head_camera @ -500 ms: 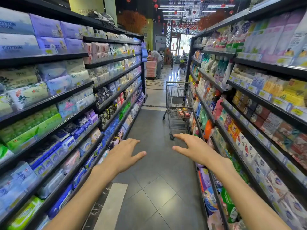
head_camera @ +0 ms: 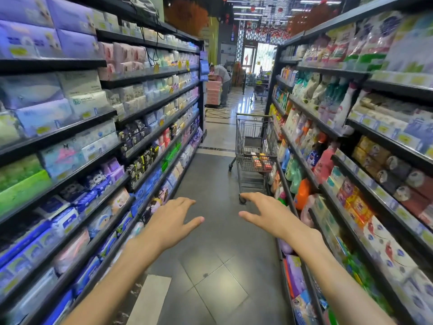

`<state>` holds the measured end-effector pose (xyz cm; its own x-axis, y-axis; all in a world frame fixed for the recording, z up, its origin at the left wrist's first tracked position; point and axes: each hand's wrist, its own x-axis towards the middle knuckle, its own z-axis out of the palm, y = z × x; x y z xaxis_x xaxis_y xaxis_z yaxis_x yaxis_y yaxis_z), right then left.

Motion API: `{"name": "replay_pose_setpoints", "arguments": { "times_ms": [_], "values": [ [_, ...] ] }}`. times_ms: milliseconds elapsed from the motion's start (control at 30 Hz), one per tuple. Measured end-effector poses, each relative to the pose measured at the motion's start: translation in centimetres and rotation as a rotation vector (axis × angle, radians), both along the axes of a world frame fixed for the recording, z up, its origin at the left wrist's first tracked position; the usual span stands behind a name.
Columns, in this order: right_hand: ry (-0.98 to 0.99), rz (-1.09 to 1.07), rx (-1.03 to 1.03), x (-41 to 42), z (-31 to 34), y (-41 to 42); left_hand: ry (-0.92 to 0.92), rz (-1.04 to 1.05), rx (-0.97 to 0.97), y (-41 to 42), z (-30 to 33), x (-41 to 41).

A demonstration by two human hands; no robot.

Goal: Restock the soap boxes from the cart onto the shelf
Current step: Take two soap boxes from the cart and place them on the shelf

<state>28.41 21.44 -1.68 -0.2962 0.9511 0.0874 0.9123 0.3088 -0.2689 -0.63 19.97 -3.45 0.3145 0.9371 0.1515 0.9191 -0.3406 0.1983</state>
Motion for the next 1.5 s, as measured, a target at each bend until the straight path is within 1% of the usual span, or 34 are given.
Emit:
{"name": "replay_pose_setpoints", "arguments": {
  "times_ms": [67, 267, 367, 533, 700, 833, 1133, 1333, 1500],
  "values": [
    [0.016, -0.020, -0.019, -0.4, -0.2, 4.8, 0.008, -0.004, -0.013, 4.8, -0.1, -0.6],
    [0.064, -0.095, -0.064, -1.0, 0.0, 19.1, -0.047, -0.001, -0.057, 20.2, 0.3, -1.5],
    [0.052, -0.098, -0.060, -0.8, 0.0, 25.2, -0.048, -0.026, -0.066, 26.6, 0.3, -1.1],
    [0.043, -0.150, -0.077, -0.3, -1.5, 39.2, -0.044, -0.037, -0.088, 40.6, -0.7, -0.3],
    [0.027, -0.101, -0.076, 0.7, -2.5, 53.7, -0.035, -0.021, -0.052, 54.9, -1.9, 0.7],
    [0.054, -0.088, -0.073, 1.7, -1.9, 67.1, -0.011, 0.002, -0.085, 67.9, -1.7, 1.6],
    [0.036, -0.065, -0.068, 2.8, -1.1, 90.8, -0.045, -0.004, -0.085, 91.7, -1.2, 1.8],
    [0.032, -0.114, -0.090, 2.8, -2.8, 106.4, -0.064, -0.065, -0.103, 109.0, -2.9, 2.6],
    [0.027, -0.196, -0.124, 3.2, -2.4, 119.6, -0.034, -0.152, -0.115, 124.7, -2.2, 3.9]
  ]
}}
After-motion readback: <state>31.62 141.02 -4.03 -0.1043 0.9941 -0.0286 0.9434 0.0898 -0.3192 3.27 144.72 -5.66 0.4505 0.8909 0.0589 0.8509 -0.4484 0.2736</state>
